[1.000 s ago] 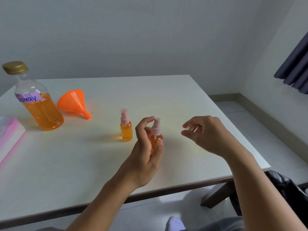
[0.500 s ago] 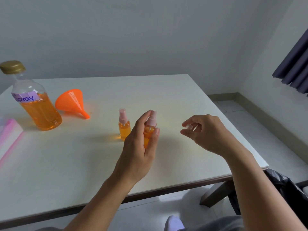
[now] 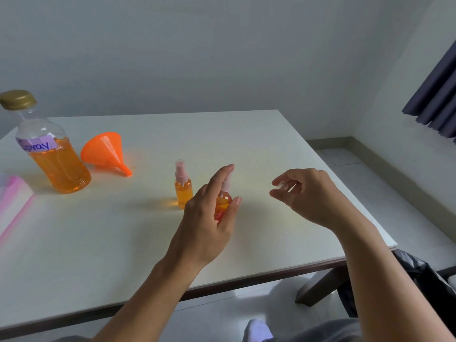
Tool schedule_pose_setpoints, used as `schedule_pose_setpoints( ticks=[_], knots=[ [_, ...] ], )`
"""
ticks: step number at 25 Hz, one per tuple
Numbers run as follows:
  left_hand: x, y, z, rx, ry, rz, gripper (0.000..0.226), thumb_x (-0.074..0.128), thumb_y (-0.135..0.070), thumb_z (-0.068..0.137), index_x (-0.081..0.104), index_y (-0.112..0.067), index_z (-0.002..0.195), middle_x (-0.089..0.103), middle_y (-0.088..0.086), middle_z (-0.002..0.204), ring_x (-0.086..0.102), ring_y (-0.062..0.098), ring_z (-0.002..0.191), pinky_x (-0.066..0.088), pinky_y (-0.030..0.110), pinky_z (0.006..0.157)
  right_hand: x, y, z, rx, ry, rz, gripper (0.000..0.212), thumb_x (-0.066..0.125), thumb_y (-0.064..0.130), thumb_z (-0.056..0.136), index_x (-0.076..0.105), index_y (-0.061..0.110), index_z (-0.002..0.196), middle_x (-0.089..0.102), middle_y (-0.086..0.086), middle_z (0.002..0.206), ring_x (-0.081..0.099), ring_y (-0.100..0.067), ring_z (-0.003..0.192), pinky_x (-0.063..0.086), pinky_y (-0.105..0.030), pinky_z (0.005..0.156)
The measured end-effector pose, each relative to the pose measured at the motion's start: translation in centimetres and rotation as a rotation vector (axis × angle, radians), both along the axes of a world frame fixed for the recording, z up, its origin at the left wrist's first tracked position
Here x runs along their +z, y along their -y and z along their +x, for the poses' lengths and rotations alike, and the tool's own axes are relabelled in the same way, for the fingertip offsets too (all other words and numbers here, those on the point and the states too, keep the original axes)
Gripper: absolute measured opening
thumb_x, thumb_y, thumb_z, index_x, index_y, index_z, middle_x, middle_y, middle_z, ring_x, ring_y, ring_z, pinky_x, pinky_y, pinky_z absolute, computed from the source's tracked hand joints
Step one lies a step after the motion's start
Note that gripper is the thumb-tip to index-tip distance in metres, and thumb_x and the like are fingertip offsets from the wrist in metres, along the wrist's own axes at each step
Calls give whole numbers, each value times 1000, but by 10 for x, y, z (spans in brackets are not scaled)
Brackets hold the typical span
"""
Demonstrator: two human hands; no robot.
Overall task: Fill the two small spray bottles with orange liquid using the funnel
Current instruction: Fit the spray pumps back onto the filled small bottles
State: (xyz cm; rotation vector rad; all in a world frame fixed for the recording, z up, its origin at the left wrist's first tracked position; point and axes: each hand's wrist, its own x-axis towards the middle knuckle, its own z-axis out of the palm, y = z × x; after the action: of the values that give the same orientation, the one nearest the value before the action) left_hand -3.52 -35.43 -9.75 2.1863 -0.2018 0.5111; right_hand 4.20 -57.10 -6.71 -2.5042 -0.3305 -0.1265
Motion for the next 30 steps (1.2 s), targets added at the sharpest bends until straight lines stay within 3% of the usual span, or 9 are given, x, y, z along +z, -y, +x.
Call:
schedule_pose_setpoints(
  ticks=[2, 3, 5, 9, 13, 17, 22, 26, 30],
  knots=[
    [1, 1, 1, -39, -52, 40, 52, 45, -35, 100, 29, -33, 149, 30, -25, 143, -4, -40, 119, 29, 8, 101, 0, 2, 0, -3, 7, -2, 20, 78, 37, 87, 77, 27, 104, 69, 16, 86, 65, 3, 77, 47, -14, 67],
    [0, 0, 2, -51, -87, 56, 51, 40, -35, 102, 25, -34, 151, 22, -28, 145, -12, -42, 112, 29, 13, 103, 0, 2, 0, -3, 10, -2, 20, 78, 36, 87, 77, 26, 105, 69, 16, 86, 65, 3, 77, 47, -14, 67],
    [-2, -1, 5, -65, -129, 88, 49, 31, -40, 103, 18, -41, 150, 19, -30, 149, 5, -34, 122, 33, 18, 105, 1, 3, 0, -4, 12, -1, 20, 78, 36, 87, 77, 26, 105, 69, 17, 86, 65, 3, 77, 46, -13, 67],
    [2, 2, 10, -8, -94, 89, 45, 36, -40, 102, 28, -37, 146, 44, -11, 149, 37, -10, 129, 17, -10, 85, 2, 1, 0, -11, 11, 13, 19, 78, 35, 88, 77, 26, 104, 69, 17, 85, 64, 3, 76, 46, -12, 67],
    [12, 5, 25, 84, 34, 139, 49, 48, -45, 96, 38, -32, 143, 64, -5, 129, 66, 11, 102, 15, -4, 93, 4, 1, 1, -29, 15, 37, 18, 78, 37, 87, 77, 27, 103, 70, 15, 87, 64, 3, 76, 46, -14, 66],
    [11, 12, 36, 75, 51, 241, 46, 47, -40, 98, 38, -33, 142, 71, -3, 109, 67, 14, 91, 36, 22, 83, 6, 7, 3, -51, 30, 51, 18, 78, 36, 88, 77, 27, 103, 70, 15, 87, 65, 3, 74, 44, -13, 64],
    [9, 14, 36, 81, 72, 249, 26, 51, -28, 97, 50, -24, 122, 67, -6, 86, 57, 11, 68, 33, 9, 76, 7, 10, 3, -56, 10, 70, 16, 77, 36, 88, 77, 28, 102, 70, 15, 87, 64, 3, 74, 45, -14, 64],
    [9, 14, 32, 71, 29, 195, 39, 57, -37, 93, 49, -30, 131, 71, -11, 104, 63, 10, 70, 32, -1, 62, 16, 6, -1, -35, 0, 230, 15, 77, 34, 89, 76, 31, 104, 73, 12, 88, 71, -4, 72, 57, -24, 69],
    [10, 8, 22, 109, -92, 125, 43, 64, -53, 84, 49, -29, 116, 65, -10, 94, 63, 13, 74, 46, 14, 59, 31, -6, -9, 79, -22, 532, 26, 79, 16, 88, 74, 26, 111, 77, 9, 97, 75, -12, 77, 63, -34, 81]
  ],
)
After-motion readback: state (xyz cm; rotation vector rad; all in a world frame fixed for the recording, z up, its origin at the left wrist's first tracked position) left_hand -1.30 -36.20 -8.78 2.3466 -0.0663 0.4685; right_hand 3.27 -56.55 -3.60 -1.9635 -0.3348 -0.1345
